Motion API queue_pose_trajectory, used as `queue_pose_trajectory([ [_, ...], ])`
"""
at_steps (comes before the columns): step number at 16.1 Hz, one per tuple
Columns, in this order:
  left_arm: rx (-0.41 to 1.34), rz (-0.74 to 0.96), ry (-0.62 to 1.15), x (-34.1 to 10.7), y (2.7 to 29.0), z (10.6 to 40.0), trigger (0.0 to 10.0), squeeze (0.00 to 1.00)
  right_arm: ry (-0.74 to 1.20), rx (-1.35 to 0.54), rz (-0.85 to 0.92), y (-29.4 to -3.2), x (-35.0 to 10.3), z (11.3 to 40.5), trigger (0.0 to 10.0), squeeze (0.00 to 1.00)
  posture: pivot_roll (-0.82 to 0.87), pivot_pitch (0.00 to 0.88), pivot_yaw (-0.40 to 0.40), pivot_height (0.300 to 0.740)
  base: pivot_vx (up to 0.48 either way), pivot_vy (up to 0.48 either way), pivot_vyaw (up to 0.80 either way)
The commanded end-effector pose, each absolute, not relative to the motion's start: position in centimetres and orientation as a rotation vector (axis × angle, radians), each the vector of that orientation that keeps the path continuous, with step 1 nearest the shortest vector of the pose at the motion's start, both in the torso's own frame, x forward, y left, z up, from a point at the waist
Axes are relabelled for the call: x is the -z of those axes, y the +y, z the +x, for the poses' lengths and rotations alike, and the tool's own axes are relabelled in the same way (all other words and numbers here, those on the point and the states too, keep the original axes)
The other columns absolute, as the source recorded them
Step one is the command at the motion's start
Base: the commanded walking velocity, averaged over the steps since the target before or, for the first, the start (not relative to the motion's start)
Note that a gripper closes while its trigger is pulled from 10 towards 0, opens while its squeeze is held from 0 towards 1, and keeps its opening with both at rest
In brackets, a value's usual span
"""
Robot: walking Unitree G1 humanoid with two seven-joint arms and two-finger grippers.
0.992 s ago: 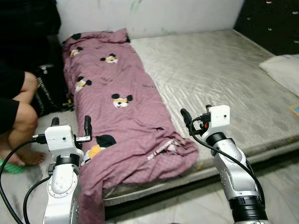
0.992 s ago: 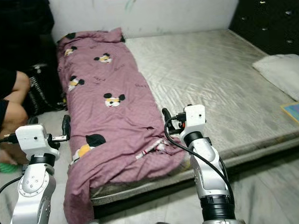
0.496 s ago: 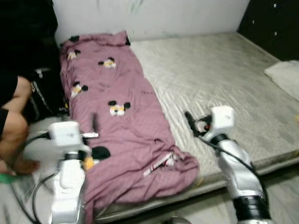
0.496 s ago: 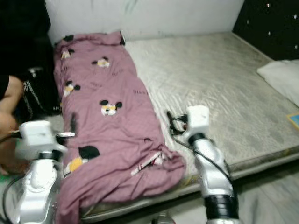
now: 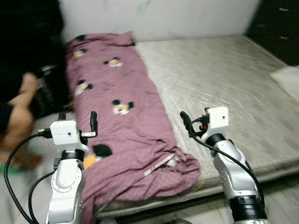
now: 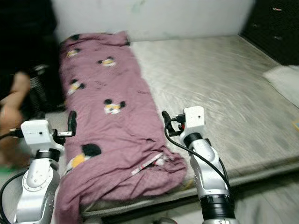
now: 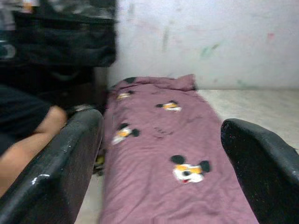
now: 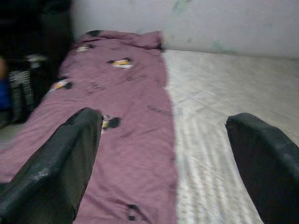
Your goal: Clean up the room
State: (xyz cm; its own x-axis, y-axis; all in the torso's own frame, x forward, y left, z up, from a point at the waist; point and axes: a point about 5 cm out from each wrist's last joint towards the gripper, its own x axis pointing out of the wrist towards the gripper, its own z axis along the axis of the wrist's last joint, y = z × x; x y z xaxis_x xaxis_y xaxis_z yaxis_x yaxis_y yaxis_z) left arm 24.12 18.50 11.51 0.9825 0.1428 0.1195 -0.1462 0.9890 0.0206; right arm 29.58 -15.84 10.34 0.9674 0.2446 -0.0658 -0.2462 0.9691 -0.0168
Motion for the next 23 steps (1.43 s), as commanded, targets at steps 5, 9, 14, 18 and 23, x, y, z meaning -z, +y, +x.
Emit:
queue_pose_trajectory([
  [5,-0.142,0.028,-0.097,-11.2,18.5,24.2,10.0,0.0,0.069,-0.272,-0.036,-15.4,-10.5,29.9,10.0,0.0,-0.02,0.0,-0.017,0.74,0.0,0.0,0.77],
  [9,-0.153,0.033,-0.102,-11.3,18.5,24.1,10.0,0.0,0.081,-0.258,-0.037,-15.8,-10.3,30.0,10.0,0.0,-0.02,0.0,-0.015,0.74,0.0,0.0,0.14],
  [14,-0.157,0.052,-0.092,-11.0,18.6,23.9,10.0,0.0,0.082,-0.14,-0.023,-16.3,-10.3,30.4,10.0,0.0,-0.01,0.0,-0.014,0.74,0.0,0.0,0.0],
  [18,-0.132,0.135,-0.047,-10.8,18.6,24.0,10.0,0.0,0.035,-0.15,-0.008,-15.7,-10.8,30.8,10.0,0.0,-0.01,0.0,0.001,0.74,0.0,0.0,0.0],
  [23,-0.141,0.043,-0.076,-10.6,18.9,23.8,10.0,0.0,0.01,-0.094,-0.008,-16.0,-11.0,30.0,10.0,0.0,-0.02,0.0,-0.003,0.74,0.0,0.0,0.0],
])
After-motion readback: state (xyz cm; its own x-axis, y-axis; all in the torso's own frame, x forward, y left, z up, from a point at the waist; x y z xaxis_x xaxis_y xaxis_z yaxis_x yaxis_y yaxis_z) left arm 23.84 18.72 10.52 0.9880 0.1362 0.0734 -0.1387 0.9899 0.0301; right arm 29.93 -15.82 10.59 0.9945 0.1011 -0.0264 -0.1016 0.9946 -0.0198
